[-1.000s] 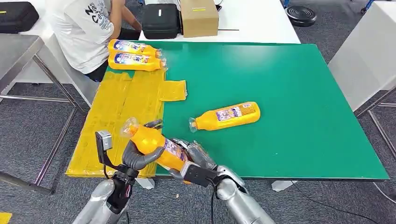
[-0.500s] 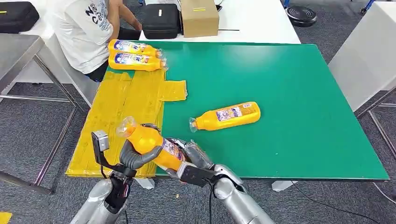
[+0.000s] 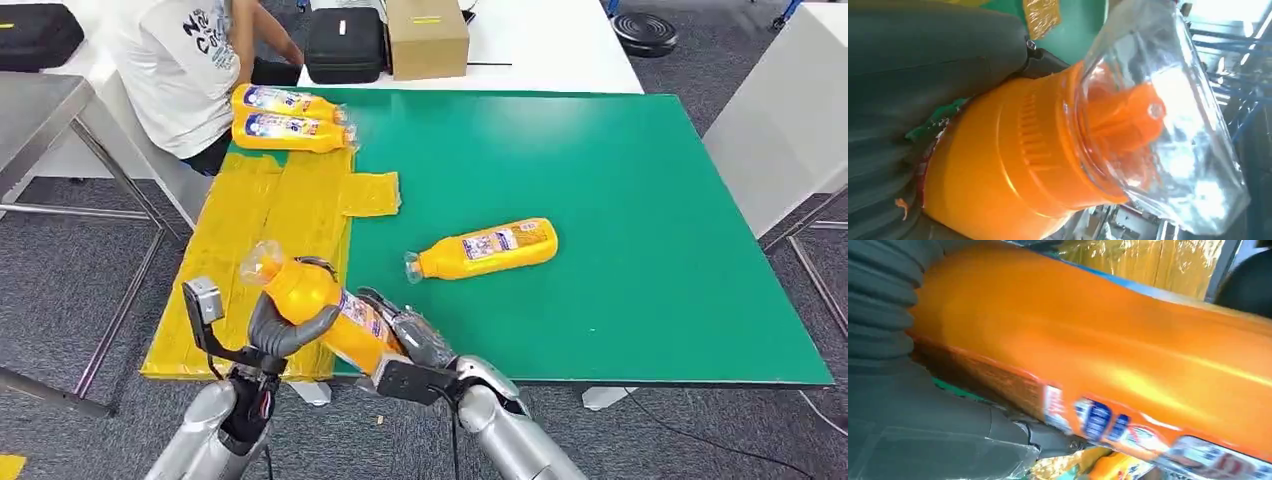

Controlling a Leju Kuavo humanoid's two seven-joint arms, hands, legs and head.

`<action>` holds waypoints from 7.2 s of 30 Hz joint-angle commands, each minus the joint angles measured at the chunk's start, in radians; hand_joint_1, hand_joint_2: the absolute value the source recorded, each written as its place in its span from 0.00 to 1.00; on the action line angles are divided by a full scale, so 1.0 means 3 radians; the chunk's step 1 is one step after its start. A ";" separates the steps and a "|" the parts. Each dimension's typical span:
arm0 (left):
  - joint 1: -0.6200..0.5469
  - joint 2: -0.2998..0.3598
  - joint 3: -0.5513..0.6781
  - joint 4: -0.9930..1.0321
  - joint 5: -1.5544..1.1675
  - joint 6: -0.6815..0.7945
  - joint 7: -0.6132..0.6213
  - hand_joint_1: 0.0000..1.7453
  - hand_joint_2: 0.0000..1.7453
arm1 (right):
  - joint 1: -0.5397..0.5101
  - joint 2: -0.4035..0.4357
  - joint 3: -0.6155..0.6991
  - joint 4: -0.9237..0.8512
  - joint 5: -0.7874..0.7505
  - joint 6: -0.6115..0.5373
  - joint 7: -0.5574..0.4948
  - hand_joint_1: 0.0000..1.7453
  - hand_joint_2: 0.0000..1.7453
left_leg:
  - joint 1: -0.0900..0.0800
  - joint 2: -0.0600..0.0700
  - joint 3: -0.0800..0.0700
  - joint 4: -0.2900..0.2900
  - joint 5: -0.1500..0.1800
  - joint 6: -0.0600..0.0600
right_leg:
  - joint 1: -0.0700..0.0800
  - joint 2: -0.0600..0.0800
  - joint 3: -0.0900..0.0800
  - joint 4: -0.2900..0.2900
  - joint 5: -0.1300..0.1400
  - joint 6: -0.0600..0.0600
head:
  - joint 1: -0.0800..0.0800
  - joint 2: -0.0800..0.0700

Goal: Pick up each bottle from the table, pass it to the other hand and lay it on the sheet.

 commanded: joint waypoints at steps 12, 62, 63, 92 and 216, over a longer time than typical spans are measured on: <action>-0.0048 0.0047 0.0243 0.0043 -0.0660 0.0513 -0.0120 1.00 1.00 | 0.0179 -0.0155 -0.0245 -0.0404 -0.0093 -0.0093 0.0042 0.00 0.00 | 0.0001 -0.0003 0.0013 -0.0003 -0.0004 -0.0003 | 0.0002 -0.0004 0.0014 -0.0003 -0.0006 -0.0003 | -0.0001 0.0000; -0.2010 0.0824 -0.1299 0.2300 -0.4757 0.0236 -0.0354 1.00 1.00 | 0.0929 -0.0426 -0.1061 -0.1545 0.0004 -0.0015 -0.0117 0.00 1.00 | 0.0006 -0.0002 0.0020 0.0000 -0.0003 -0.0018 | 0.0005 -0.0002 0.0020 0.0002 -0.0007 -0.0007 | 0.0000 0.0000; -0.1989 0.0801 -0.1323 0.2310 -0.4806 0.0337 -0.0260 1.00 1.00 | 0.0936 -0.0425 -0.1065 -0.1557 0.0011 -0.0014 -0.0104 0.00 1.00 | 0.0004 -0.0003 0.0016 -0.0001 -0.0001 -0.0017 | 0.0003 -0.0003 0.0016 0.0001 -0.0005 -0.0005 | 0.0000 0.0000; -0.1503 0.0733 -0.1276 0.2611 -0.5317 0.0981 0.0441 1.00 1.00 | 0.0707 -0.0436 -0.0915 -0.1231 0.0011 0.0057 -0.0090 0.00 1.00 | 0.0004 0.0011 0.0033 -0.0006 -0.0003 -0.0018 | 0.0002 0.0013 0.0032 -0.0003 -0.0001 -0.0007 | 0.0000 0.0000; -0.0703 0.0126 0.0223 0.1237 -0.3158 0.1232 -0.0849 0.00 1.00 | -0.0765 -0.1048 -0.1117 0.0155 0.0487 0.0005 0.0304 0.00 1.00 | 0.0003 0.0010 0.0034 0.0001 -0.0006 -0.0021 | 0.0004 0.0015 0.0031 0.0001 -0.0008 -0.0012 | 0.0001 0.0000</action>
